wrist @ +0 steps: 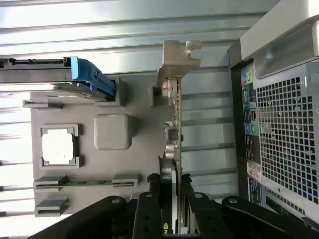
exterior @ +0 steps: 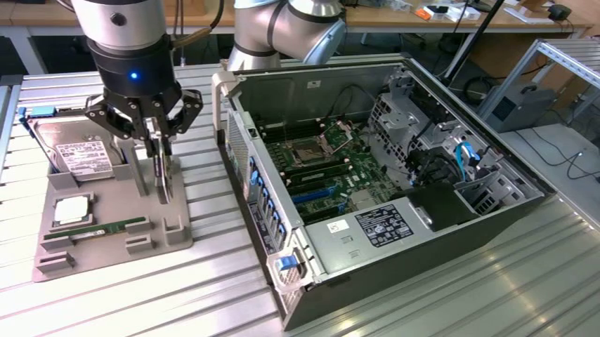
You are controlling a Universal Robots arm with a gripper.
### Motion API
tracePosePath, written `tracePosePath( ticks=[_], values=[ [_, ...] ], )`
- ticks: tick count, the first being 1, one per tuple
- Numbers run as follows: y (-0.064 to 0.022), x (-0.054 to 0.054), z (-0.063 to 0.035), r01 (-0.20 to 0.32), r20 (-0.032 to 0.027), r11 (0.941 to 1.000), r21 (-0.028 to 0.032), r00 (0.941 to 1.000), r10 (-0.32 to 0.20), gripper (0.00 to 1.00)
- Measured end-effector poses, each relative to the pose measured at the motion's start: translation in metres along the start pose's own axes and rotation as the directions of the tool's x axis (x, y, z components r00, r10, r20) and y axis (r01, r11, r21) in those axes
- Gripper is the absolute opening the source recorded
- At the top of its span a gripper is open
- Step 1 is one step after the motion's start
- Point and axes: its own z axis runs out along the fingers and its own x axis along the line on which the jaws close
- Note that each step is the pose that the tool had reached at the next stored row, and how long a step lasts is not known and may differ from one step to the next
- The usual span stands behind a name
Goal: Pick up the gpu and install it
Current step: 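Pick up the gpu and move the gpu toward the slot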
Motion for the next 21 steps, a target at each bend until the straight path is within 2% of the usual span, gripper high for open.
tracePosePath(
  ticks=[21],
  values=[
    [0.0007,0.0,-0.0183,0.0,0.0001,1.0,-0.0001,1.0,0.0,0.27]
  ],
)
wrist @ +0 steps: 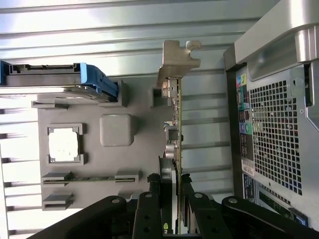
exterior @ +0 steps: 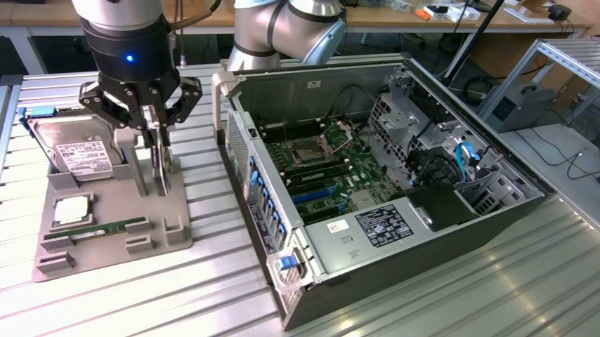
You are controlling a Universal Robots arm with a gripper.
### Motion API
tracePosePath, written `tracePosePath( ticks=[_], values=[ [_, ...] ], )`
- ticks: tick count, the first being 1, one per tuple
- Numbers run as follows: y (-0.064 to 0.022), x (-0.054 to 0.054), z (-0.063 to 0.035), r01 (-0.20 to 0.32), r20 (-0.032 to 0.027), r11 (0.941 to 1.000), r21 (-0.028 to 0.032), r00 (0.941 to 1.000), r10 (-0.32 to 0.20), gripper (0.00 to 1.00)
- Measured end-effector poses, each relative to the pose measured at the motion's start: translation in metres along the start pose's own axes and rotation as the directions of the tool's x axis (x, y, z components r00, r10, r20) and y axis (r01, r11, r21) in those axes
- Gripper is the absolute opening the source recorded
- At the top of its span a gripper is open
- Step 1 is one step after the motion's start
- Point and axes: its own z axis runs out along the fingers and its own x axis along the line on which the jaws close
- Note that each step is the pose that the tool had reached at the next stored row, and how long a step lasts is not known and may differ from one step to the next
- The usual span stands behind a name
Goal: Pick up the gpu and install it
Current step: 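Pick up the gpu and move the gpu toward the slot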
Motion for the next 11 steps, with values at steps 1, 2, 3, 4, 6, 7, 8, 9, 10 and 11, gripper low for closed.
tracePosePath(
  ticks=[1,2,3,4,6,7,8,9,10,11],
  values=[
    [0.0001,0.0,-0.0011,0.0,-0.0001,1.0,0.0001,1.0,0.0,0.27],
    [0.0001,-0.0001,-0.0022,0.0,0.0,1.0,0.0,1.0,0.0,0.27],
    [0.0001,-0.0001,-0.003,0.0,0.0,1.0,0.0,1.0,0.0,0.27],
    [0.0002,-0.0001,-0.004,0.0,-0.0001,1.0,0.0,1.0,0.0,0.27],
    [0.0002,-0.0001,-0.0062,0.0,0.0,1.0,0.0,1.0,0.0,0.27],
    [0.0003,-0.0002,-0.0074,0.0,0.0,1.0,0.0,1.0,0.0,0.27],
    [0.0004,-0.0002,-0.0087,0.0,0.0001,1.0,-0.0001,1.0,0.0,0.27],
    [0.0004,-0.0002,-0.0095,0.0,0.0001,1.0,0.0,1.0,0.0,0.27],
    [0.0004,-0.0003,-0.0103,0.0,0.0,1.0,0.0,1.0,0.0,0.27],
    [0.0004,-0.0003,-0.0111,0.0,-0.0001,1.0,0.0001,1.0,0.0,0.27]
  ],
)
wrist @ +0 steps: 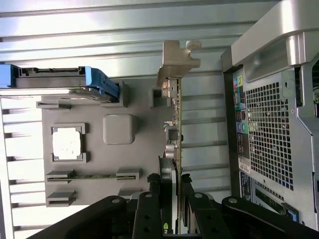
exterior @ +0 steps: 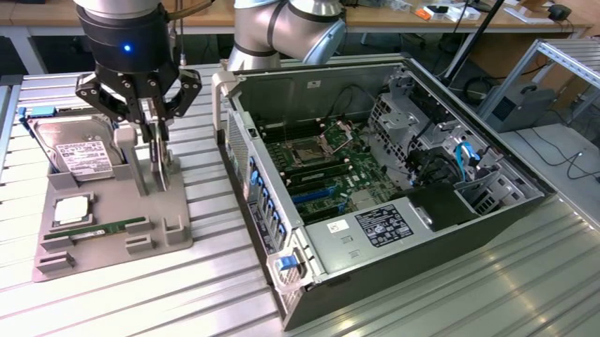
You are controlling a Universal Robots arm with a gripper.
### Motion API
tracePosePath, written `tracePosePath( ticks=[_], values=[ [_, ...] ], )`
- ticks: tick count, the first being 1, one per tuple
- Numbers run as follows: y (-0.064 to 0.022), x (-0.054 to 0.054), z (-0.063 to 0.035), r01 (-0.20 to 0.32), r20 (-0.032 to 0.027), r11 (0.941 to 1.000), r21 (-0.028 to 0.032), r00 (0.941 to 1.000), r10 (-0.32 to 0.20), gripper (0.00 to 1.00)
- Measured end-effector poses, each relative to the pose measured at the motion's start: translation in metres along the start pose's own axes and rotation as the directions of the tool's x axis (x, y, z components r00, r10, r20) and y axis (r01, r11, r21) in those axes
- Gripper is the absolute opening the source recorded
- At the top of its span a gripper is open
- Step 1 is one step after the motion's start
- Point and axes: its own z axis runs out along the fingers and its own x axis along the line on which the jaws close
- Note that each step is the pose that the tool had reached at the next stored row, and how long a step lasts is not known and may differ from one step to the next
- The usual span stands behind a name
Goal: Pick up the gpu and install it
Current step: 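Pick up the gpu and move the gpu toward the slot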
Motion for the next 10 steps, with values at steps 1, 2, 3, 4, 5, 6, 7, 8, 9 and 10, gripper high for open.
tracePosePath(
  ticks=[1,2,3,4,5,6,7,8,9,10],
  values=[
    [0.0,0.0,-0.0006,0.0,0.0002,1.0,-0.0001,1.0,0.0,0.27],
    [0.0001,0.0,-0.0017,0.0,0.0001,1.0,-0.0001,1.0,0.0,0.27],
    [0.0001,0.0,-0.0026,0.0,0.0001,1.0,-0.0001,1.0,0.0,0.27],
    [0.0001,0.0,-0.0034,0.0,0.0001,1.0,-0.0001,1.0,0.0,0.27],
    [0.0002,0.0,-0.0048,0.0,0.0,1.0,0.0,1.0,0.0,0.27],
    [0.0003,0.0,-0.0066,0.0,0.0,1.0,0.0,1.0,0.0,0.27],
    [0.0003,0.0,-0.0082,0.0,0.0001,1.0,-0.0001,1.0,0.0,0.27],
    [0.0003,0.0,-0.0092,0.0,0.0001,1.0,-0.0001,1.0,0.0,0.27],
    [0.0004,0.0,-0.0105,0.0,0.0,1.0,-0.0001,1.0,0.0,0.27],
    [0.0005,0.0,-0.012,0.0,0.0,1.0,0.0,1.0,0.0,0.27]
  ],
)
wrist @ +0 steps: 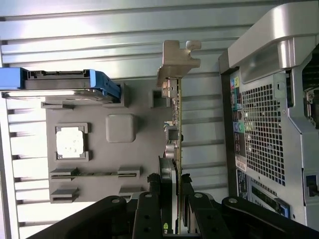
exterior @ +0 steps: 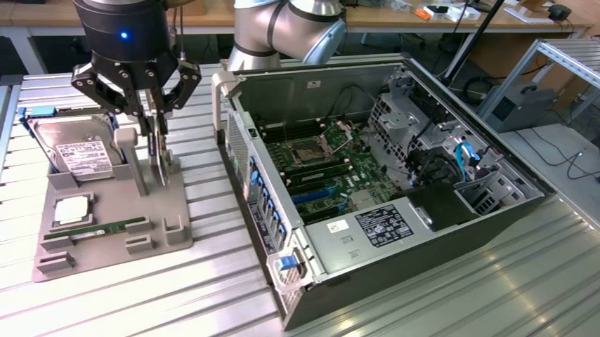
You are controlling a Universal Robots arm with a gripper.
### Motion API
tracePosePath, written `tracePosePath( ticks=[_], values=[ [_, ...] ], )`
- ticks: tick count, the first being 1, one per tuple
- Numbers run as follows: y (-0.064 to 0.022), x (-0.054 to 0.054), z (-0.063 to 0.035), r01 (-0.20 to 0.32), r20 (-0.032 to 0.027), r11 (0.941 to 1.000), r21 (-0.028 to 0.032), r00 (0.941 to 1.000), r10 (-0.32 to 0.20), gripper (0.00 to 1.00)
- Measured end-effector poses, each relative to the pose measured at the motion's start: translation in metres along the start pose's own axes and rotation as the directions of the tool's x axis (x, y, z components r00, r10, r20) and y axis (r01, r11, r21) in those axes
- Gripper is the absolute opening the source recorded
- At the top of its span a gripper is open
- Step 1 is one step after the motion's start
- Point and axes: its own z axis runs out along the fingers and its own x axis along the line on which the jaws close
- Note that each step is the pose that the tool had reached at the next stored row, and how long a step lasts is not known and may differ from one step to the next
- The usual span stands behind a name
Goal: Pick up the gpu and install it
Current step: 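Pick up the gpu and move the gpu toward the slot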
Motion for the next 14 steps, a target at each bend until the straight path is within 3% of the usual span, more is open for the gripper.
tracePosePath(
  ticks=[14],
  values=[
    [0.0006,0.0,-0.015,0.0,0.0,1.0,-0.0001,1.0,0.0,0.27]
  ],
)
